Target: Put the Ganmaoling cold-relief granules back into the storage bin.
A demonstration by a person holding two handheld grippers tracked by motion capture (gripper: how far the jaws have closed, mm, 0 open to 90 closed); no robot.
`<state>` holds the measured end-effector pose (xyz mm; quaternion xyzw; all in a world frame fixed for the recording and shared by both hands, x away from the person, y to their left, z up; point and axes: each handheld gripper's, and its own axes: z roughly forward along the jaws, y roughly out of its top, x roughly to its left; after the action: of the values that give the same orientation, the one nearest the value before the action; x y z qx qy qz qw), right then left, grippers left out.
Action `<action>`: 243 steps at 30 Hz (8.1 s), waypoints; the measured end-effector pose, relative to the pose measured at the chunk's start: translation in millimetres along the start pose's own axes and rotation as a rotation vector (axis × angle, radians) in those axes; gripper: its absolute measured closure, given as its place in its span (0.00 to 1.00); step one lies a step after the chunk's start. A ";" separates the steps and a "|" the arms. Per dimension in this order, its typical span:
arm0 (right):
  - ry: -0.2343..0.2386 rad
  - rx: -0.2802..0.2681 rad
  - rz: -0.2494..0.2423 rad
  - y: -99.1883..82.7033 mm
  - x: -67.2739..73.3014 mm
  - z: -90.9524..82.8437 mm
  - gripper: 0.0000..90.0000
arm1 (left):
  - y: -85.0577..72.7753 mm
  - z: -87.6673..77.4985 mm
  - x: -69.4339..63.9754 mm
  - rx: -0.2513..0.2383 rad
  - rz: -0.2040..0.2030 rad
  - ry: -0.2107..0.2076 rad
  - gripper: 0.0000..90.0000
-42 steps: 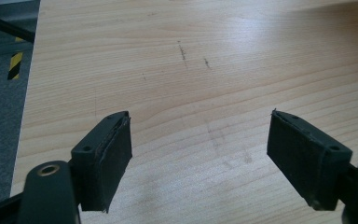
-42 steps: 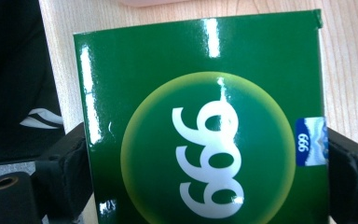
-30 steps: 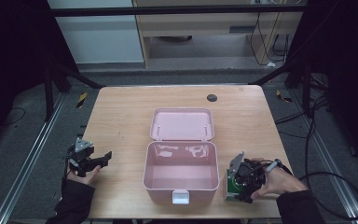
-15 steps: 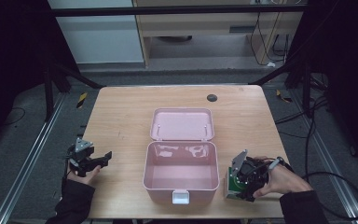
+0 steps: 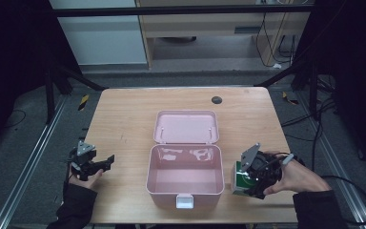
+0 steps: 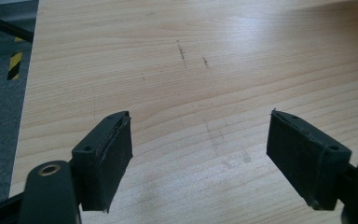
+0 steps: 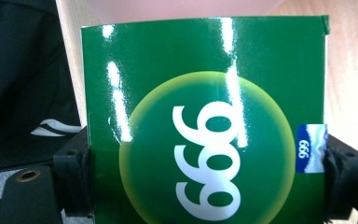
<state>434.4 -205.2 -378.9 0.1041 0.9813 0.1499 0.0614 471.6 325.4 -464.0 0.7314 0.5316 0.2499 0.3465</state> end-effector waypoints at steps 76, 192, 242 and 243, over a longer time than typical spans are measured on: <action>-0.049 -0.072 -0.115 97.9 3.2 -76.6 0.18 | 0.0 -0.4 0.3 -0.004 -0.004 -0.002 0.25; 0.055 -0.040 -0.151 116.5 -2.5 44.9 0.17 | 0.6 -1.4 2.0 -0.009 -0.001 0.002 0.25; -0.454 -0.648 0.639 -27.7 -37.7 -4.1 0.08 | 0.4 -1.0 -1.0 0.007 0.014 -0.006 0.34; -0.488 -0.662 0.697 -36.8 -38.6 4.7 0.08 | 0.3 -0.9 -1.0 0.007 0.014 -0.006 0.35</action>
<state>465.8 -246.9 -391.1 0.4305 0.7461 0.4341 0.2638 470.9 324.7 -463.1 0.7371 0.5263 0.2484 0.3434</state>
